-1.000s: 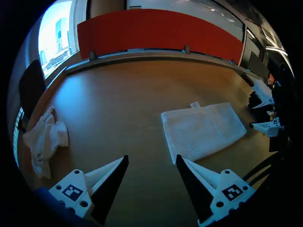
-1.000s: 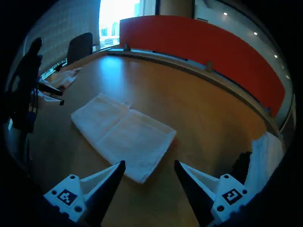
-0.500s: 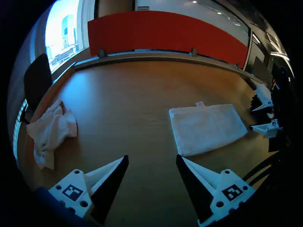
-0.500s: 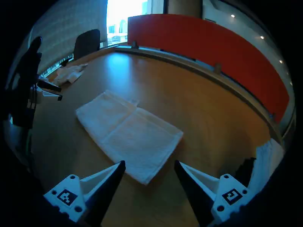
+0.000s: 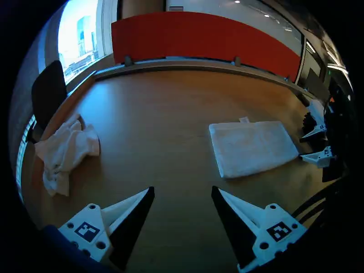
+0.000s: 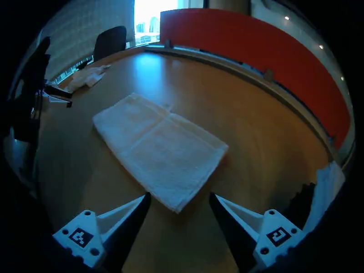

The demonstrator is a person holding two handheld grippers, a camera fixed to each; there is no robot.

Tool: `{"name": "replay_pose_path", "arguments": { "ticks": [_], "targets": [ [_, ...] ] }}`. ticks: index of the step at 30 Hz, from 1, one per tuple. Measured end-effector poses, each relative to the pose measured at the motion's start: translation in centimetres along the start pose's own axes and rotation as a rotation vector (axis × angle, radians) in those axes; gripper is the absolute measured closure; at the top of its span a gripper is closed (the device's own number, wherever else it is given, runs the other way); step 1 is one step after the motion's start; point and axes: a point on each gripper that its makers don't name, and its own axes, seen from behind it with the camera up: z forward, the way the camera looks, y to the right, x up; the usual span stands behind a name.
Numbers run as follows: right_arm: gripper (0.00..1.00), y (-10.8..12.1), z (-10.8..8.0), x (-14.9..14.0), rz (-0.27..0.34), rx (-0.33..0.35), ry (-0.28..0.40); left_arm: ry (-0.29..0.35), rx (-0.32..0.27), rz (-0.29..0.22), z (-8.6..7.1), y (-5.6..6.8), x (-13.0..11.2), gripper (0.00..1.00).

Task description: Fold towel

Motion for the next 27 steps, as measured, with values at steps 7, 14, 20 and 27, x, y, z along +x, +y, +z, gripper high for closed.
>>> {"name": "replay_pose_path", "arguments": {
  "ticks": [7,14,20,27],
  "targets": [
    [0.23,-0.4,0.6,-0.9,0.0,0.02,-0.021,-0.004,0.007,-0.01,-0.4,-0.6,-0.5,0.07],
    [0.49,-0.6,1.0,-1.8,0.012,0.038,-0.048,-0.004,0.008,-0.008,-0.7,-0.8,-0.7,0.07],
    [0.74,-0.7,1.0,-2.2,0.022,0.052,-0.061,-0.009,0.006,-0.012,-0.8,-0.8,-1.0,0.07],
    [0.9,-0.8,1.1,-2.2,0.037,0.052,-0.058,-0.009,0.007,-0.008,-0.8,-0.8,-1.0,0.07]
  ]
}}
